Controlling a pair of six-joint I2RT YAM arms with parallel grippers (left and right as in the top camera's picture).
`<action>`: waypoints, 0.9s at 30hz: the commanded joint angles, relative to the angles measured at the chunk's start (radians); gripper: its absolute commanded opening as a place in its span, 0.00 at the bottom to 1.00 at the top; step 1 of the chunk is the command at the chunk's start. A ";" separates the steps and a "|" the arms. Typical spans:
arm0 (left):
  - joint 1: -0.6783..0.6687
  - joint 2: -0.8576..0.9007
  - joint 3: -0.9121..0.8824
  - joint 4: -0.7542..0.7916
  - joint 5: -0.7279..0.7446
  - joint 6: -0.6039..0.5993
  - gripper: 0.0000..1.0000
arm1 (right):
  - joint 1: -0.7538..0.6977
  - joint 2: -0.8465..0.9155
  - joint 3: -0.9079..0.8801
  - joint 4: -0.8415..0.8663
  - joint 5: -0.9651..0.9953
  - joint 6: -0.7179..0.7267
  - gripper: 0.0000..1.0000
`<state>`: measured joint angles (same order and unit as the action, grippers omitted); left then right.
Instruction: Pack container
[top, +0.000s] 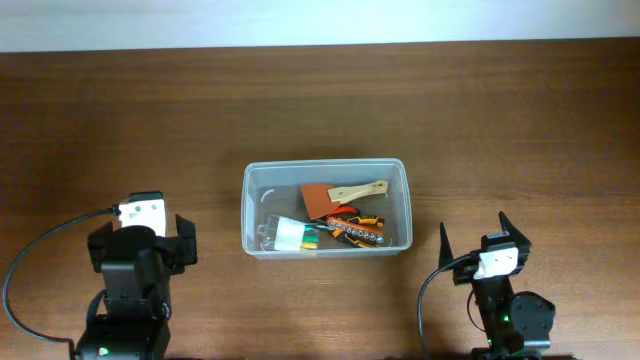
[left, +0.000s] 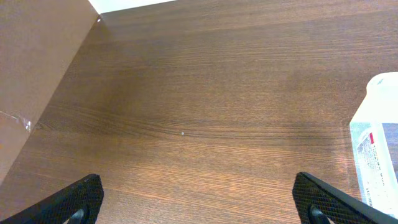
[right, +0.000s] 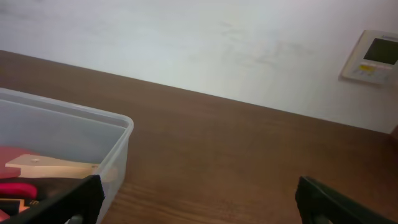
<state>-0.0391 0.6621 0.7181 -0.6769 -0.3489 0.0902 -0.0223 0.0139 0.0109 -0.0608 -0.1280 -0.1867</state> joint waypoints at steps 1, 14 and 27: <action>-0.004 0.000 0.018 0.002 -0.007 0.016 0.99 | 0.009 -0.011 -0.005 -0.007 0.009 0.000 0.99; -0.004 -0.083 0.011 -0.070 0.000 0.012 0.99 | 0.009 -0.011 -0.005 -0.007 0.009 0.000 0.99; -0.004 -0.504 -0.381 0.421 0.364 -0.167 0.99 | 0.009 -0.011 -0.005 -0.007 0.009 0.000 0.99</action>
<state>-0.0391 0.2161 0.4591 -0.3294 -0.0563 0.0357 -0.0223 0.0139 0.0109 -0.0612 -0.1276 -0.1867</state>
